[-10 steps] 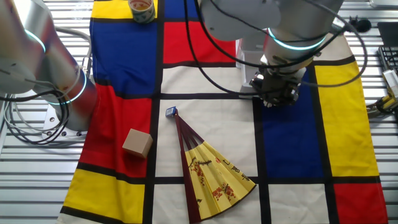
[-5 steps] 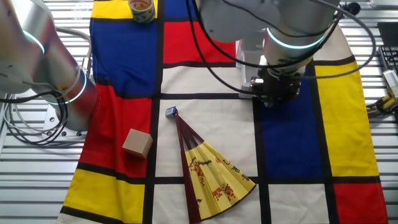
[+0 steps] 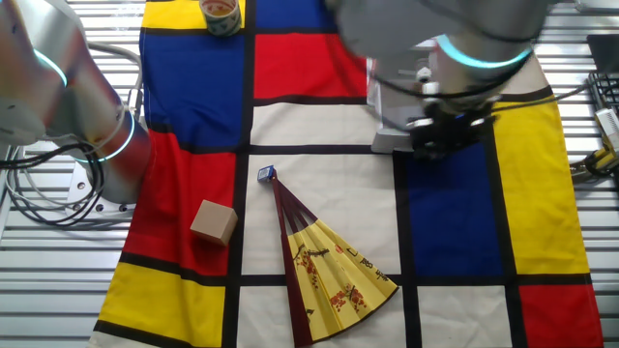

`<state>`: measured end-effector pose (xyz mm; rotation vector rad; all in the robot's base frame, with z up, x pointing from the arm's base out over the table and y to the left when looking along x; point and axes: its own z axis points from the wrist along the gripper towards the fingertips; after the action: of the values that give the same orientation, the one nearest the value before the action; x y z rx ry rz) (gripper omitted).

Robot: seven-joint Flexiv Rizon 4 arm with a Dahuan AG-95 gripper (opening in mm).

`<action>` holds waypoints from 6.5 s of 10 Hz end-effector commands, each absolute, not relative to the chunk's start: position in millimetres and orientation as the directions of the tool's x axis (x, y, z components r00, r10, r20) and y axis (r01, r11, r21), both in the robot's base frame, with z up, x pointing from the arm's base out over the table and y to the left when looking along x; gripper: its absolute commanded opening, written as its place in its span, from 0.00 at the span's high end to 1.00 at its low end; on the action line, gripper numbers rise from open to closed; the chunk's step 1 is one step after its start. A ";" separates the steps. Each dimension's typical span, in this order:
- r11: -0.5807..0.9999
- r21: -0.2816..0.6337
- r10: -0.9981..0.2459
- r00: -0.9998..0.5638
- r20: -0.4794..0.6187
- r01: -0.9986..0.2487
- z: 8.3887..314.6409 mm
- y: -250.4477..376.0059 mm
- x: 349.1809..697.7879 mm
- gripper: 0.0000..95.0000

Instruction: Grasp the handle and close the drawer

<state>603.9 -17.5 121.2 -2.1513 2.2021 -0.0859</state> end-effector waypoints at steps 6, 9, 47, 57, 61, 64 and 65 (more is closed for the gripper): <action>0.054 -0.089 -0.998 -0.052 -0.025 -0.995 103.1 -17.3 582.7 1.00; 0.079 -0.085 -0.997 -0.076 -0.032 -0.993 99.3 -20.1 566.4 1.00; 0.021 -0.114 -0.999 -0.017 -0.029 -0.993 77.0 -5.8 566.8 0.60; 0.031 -0.118 -0.999 -0.027 -0.034 -0.993 68.5 -5.1 565.5 0.60; 0.036 -0.118 -0.999 -0.032 -0.036 -0.992 65.8 -4.4 565.7 0.60; 0.038 -0.119 -0.999 -0.034 -0.037 -0.992 63.4 -4.3 565.9 0.60; 0.038 -0.120 -0.999 -0.033 -0.038 -0.992 62.6 -4.4 565.9 0.60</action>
<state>566.1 -3.8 62.5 -2.1029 2.1806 -0.0903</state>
